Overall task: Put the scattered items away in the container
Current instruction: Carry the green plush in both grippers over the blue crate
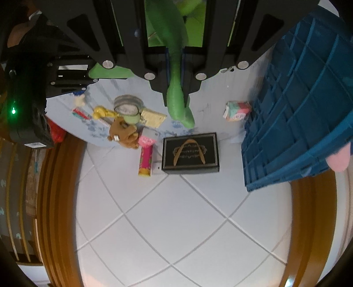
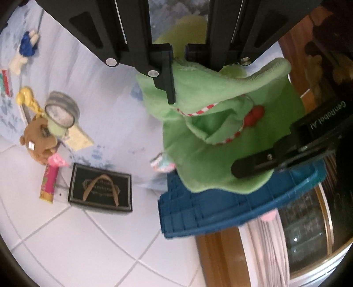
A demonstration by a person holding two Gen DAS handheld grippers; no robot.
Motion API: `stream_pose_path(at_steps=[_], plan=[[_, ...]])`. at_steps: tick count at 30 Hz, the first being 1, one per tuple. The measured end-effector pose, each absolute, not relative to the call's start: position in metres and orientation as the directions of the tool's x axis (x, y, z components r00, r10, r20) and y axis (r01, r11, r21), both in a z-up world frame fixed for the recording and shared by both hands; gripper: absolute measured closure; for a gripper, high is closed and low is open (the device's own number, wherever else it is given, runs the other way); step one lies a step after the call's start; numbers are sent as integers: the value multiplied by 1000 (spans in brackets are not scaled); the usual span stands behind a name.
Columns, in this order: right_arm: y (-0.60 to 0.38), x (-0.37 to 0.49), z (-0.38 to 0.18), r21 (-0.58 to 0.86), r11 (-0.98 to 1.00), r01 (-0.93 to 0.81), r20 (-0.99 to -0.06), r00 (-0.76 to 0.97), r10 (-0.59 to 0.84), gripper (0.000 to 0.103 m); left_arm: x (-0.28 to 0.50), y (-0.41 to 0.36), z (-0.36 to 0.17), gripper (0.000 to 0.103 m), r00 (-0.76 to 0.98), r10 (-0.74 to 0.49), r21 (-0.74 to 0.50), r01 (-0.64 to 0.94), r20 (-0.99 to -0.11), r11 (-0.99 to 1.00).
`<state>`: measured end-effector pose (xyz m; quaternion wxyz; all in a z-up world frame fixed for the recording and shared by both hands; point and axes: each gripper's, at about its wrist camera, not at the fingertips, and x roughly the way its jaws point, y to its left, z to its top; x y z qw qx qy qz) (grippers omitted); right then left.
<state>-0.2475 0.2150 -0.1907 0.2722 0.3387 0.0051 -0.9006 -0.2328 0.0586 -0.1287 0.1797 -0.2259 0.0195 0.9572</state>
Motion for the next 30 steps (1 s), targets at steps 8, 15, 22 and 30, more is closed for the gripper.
stream_pose_path(at_steps=[8, 15, 22, 30], plan=[[234, -249, -140, 183, -849, 496, -531, -677, -510, 97, -226, 71, -88, 96, -855, 337, -22, -358, -394, -933], [246, -247, -80, 146, -840, 522, -438, -727, -528, 97, -217, 78, -41, 96, -900, 298, 20, -320, -320, -947], [246, -240, -35, 120, -810, 574, -361, -735, -574, 97, -204, 83, -7, 96, -935, 235, 61, -260, -267, -964], [219, -235, 11, 113, -762, 637, -290, -713, -639, 97, -192, 60, 32, 96, -956, 194, 49, -210, -219, -977]])
